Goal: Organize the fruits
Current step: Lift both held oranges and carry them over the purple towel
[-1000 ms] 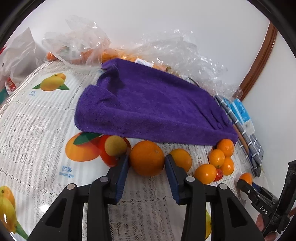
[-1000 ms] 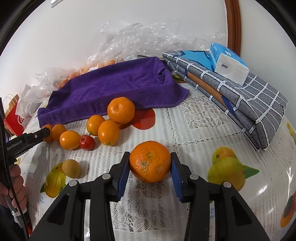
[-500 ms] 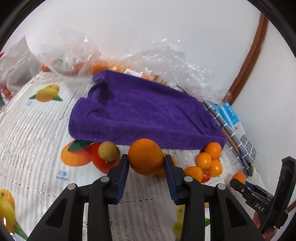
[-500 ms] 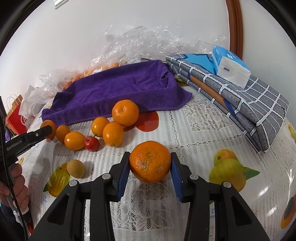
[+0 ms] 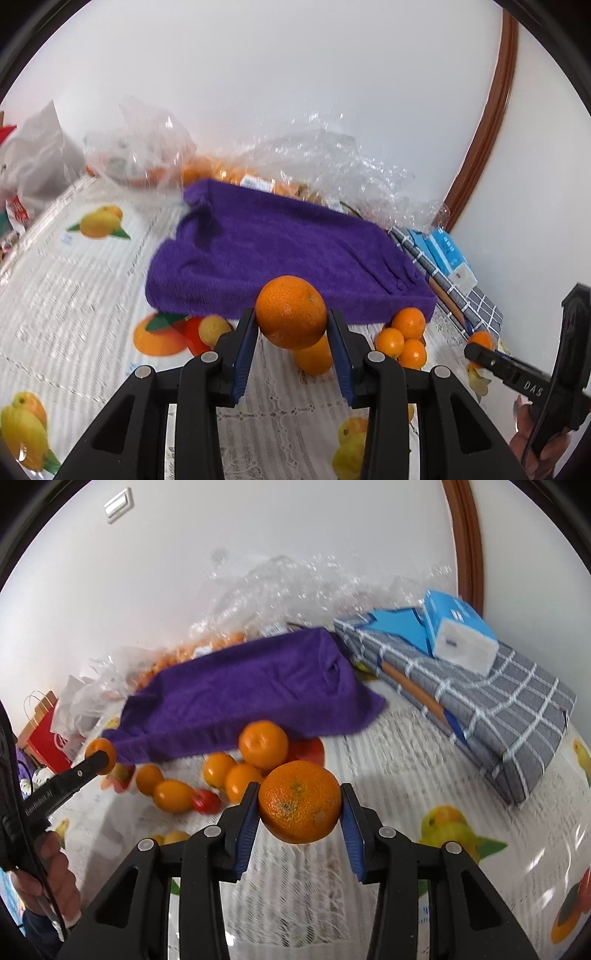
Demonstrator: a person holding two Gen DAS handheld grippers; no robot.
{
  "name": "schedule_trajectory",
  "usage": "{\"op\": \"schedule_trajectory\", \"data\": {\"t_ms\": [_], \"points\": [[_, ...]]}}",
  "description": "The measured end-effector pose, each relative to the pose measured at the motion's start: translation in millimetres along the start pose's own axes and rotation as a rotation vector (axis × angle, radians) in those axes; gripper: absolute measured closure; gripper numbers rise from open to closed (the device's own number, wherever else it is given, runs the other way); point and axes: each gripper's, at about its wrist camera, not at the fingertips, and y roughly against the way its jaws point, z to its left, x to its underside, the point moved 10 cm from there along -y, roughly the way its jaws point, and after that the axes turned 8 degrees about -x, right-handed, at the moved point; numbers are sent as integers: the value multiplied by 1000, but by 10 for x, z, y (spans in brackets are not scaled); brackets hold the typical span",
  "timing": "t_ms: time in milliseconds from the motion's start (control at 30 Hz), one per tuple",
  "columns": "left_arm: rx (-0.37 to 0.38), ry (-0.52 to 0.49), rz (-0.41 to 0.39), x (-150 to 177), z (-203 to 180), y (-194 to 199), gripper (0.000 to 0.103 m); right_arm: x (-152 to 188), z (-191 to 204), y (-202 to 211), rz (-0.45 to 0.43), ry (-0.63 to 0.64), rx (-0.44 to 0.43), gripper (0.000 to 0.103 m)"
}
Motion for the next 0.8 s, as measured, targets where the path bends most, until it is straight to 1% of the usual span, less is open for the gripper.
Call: {"op": "schedule_trajectory", "data": {"t_ms": [133, 233, 333, 500, 600, 800], "points": [[-20, 13, 11, -105, 6, 43, 67, -186, 103, 8, -16, 22, -15, 61], [-33, 0, -15, -276, -20, 100, 67, -358, 163, -28, -32, 32, -30, 61], [-44, -3, -31, -444, -40, 78, 67, -497, 189, -101, -43, 40, -27, 61], [-52, 2, -41, -680, -79, -96, 67, -746, 228, -285, -52, 48, -35, 61], [-58, 12, -55, -767, -97, -209, 66, -895, 266, -395, -60, 62, -36, 61], [-69, 8, -43, -870, -139, -500, 67, -1188, 306, -652, -68, 79, -36, 61]]}}
